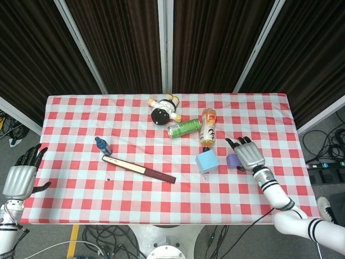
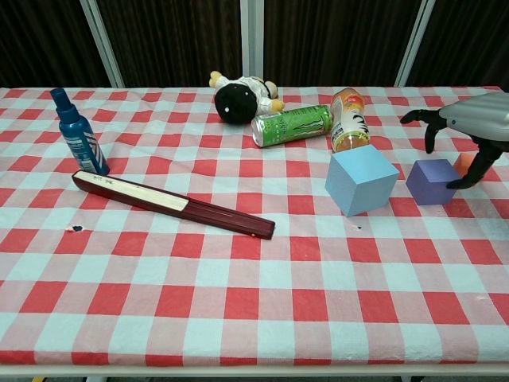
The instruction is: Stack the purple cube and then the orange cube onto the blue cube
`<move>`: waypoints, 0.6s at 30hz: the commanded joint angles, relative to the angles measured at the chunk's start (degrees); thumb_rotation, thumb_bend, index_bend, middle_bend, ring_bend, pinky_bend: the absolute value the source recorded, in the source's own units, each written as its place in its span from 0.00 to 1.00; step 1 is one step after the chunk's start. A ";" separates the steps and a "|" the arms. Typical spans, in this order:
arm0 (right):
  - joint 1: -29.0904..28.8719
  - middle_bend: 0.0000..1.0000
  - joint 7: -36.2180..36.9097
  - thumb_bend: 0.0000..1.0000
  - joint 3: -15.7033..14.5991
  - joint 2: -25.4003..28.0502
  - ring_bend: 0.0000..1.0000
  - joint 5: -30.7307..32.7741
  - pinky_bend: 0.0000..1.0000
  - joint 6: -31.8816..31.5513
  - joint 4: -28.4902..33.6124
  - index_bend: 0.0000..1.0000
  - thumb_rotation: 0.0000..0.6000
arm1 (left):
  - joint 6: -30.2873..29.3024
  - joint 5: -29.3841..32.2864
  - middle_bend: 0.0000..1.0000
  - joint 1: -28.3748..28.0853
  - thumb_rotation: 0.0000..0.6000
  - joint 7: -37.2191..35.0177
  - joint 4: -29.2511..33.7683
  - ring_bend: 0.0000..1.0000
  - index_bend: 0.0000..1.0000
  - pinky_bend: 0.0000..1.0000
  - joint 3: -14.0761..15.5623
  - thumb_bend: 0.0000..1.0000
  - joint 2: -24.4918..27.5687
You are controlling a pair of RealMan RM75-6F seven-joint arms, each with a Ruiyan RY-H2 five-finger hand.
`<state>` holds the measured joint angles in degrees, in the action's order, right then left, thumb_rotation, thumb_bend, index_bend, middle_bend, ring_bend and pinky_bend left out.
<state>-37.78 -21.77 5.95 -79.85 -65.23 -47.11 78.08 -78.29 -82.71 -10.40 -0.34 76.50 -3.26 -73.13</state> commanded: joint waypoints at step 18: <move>-1.05 0.46 0.22 0.11 -0.61 -3.56 0.20 0.18 0.15 -0.30 -3.63 0.08 1.00 | 0.91 0.96 0.09 -0.35 1.00 -1.34 -1.55 0.08 0.11 0.20 -0.28 0.00 -0.54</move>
<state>-38.85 -21.62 5.32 -83.35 -64.94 -47.27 74.47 -77.36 -81.74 -10.77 -1.64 75.00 -3.56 -73.66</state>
